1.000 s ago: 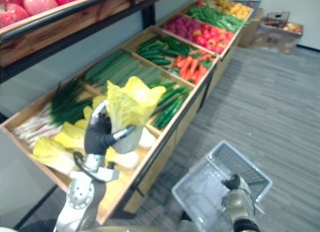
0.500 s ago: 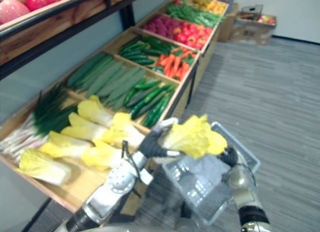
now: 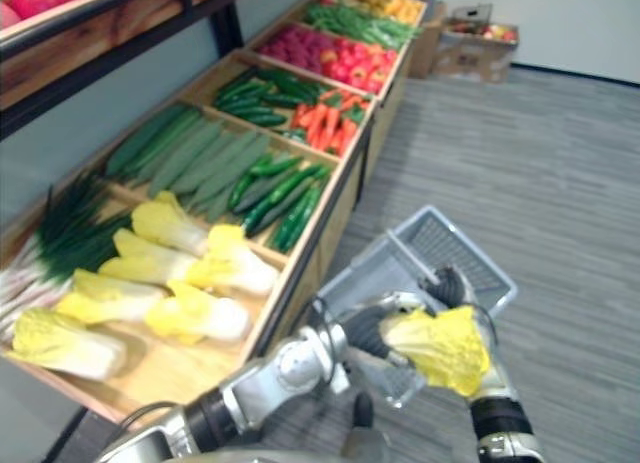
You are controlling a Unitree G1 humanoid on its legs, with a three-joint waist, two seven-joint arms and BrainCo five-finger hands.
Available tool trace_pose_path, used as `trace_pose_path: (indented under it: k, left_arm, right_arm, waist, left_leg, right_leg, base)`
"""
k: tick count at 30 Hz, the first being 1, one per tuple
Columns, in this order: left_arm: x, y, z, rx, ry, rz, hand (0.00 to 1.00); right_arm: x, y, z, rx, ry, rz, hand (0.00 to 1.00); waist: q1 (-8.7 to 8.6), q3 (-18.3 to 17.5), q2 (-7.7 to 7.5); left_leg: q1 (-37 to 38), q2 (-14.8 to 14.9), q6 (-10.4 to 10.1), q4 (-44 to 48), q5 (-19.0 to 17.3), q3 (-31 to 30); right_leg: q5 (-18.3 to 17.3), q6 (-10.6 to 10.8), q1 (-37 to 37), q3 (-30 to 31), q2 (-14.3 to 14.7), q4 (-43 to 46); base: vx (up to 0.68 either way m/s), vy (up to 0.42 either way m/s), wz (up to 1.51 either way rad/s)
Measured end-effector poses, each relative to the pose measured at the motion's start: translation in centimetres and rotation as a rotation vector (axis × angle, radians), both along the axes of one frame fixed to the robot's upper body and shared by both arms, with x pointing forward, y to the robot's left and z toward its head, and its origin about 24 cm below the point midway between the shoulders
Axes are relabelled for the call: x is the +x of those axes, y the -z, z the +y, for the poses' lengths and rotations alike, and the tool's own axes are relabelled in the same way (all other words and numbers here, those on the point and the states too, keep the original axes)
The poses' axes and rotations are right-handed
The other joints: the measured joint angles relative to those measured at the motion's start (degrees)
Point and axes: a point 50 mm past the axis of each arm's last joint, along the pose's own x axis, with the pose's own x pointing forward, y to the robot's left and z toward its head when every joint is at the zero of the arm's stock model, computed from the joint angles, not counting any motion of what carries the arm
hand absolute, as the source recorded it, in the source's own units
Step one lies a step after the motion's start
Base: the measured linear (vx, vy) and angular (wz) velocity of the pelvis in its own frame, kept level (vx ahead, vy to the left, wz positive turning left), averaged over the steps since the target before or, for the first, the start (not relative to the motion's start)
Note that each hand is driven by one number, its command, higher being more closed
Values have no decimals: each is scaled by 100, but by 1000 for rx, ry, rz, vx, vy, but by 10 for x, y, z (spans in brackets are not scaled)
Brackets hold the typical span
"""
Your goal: Pick vegetable in the basket
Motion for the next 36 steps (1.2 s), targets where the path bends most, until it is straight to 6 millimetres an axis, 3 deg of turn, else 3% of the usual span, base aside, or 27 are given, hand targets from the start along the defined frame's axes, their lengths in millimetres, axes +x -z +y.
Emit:
trace_pose_path:
  k: [8, 15, 20, 21, 36]
  left_arm:
    - [7, 24, -4, 117, -34, -13, 100]
    - [15, 33, -7, 192, -64, -63, 100]
    - [21, 63, 7, 361, -130, -40, 100]
    - [20, 69, 11, 398, -132, -36, 0]
    - [32, 75, 25, 449, -231, -49, 0]
  right_arm:
    - [-4, 8, 10, 79, 7, 4, 100]
    - [-14, 11, 10, 105, 14, 5, 100]
    - [-19, 7, 12, 114, -3, -18, 100]
    - [-18, 5, 13, 119, -8, -31, 100]
    - [-25, 13, 23, 171, -17, -31, 100]
  waist:
    - [-104, 122, -208]
    - [-161, 126, -224]
    - [-173, 140, -250]
    - [-182, 147, -262]
    - [-259, 153, -431]
  left_leg:
    - [-1, -54, 14, 8, -32, 38]
    - [-11, -98, 23, 7, -62, 165]
    - [0, -106, 23, 40, -124, 226]
    - [1, -110, 26, 42, -129, 246]
    - [-9, -150, 35, 23, -158, 289]
  right_leg:
    - [20, 27, -42, 85, -39, 0]
    - [62, 38, -185, 261, -27, 1]
    - [76, 62, -208, 359, -35, 1]
    - [79, 65, -219, 378, -41, 1]
    - [94, 88, -282, 439, -56, 2]
  base:
    - [2, -1, -3]
    - [14, -10, -13]
    - [-6, -11, -8]
    - [-5, -13, -8]
    - [7, -10, -2]
